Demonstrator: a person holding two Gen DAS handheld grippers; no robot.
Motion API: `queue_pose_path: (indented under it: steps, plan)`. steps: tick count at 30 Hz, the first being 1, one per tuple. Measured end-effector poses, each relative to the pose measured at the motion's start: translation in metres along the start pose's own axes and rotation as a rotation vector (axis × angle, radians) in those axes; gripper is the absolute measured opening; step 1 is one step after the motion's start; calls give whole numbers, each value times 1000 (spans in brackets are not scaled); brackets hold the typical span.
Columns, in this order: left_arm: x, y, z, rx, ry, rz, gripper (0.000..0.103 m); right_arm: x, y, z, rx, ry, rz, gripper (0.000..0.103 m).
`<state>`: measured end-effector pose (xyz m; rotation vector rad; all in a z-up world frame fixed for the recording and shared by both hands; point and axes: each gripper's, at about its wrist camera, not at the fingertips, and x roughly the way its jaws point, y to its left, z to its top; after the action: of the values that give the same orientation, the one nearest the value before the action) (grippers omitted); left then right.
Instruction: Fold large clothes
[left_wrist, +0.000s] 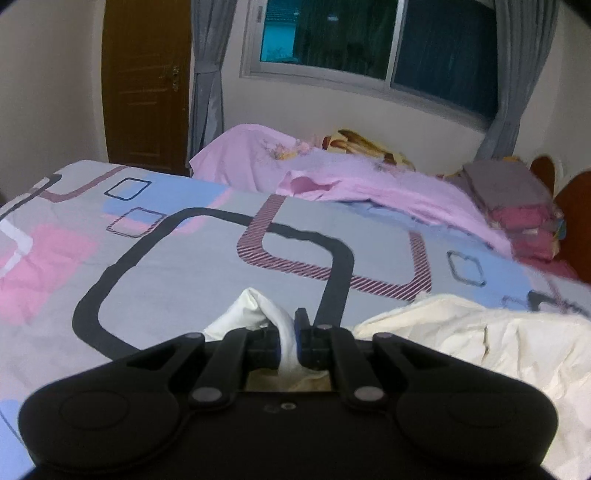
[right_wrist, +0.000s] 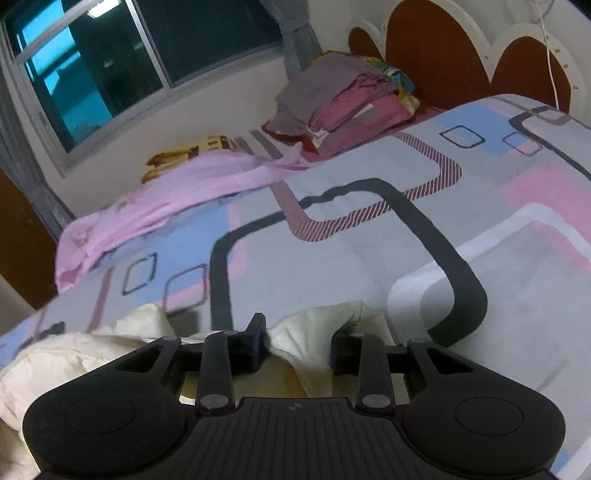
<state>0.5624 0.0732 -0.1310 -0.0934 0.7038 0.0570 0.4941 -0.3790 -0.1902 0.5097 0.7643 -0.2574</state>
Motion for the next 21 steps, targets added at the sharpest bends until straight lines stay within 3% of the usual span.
queue_pose_path:
  steps: [3,5,7,10,12,13,15,16,17,21]
  plan:
    - [12,-2,-7,31,34,18,13,2,-6,2,34,-9,15,67]
    - [11,4,-8,14,43,-2,13,-7,-11,6,55,-56,-5,102]
    - [2,12,-4,-29,37,-39,17,-20,-13,8,23,-111,-44,103]
    - [-20,20,2,-51,-23,-54,39,-37,-10,6,-26,-164,-33,103]
    - [-38,18,2,-21,-108,-16,81,-48,5,-1,-109,-208,-17,103]
    - [-49,15,0,5,-171,1,85,-53,18,-6,-172,-238,-15,102]
    - [-63,9,-1,48,-226,-10,85,-58,40,-16,-278,-278,-7,99]
    - [-66,6,-1,61,-226,-25,84,-58,51,-21,-323,-283,6,91]
    - [-68,2,-1,72,-218,-46,83,-57,62,-26,-361,-275,26,85]
    - [-62,-30,-10,172,-158,-124,74,-47,96,-43,-444,-237,78,74]
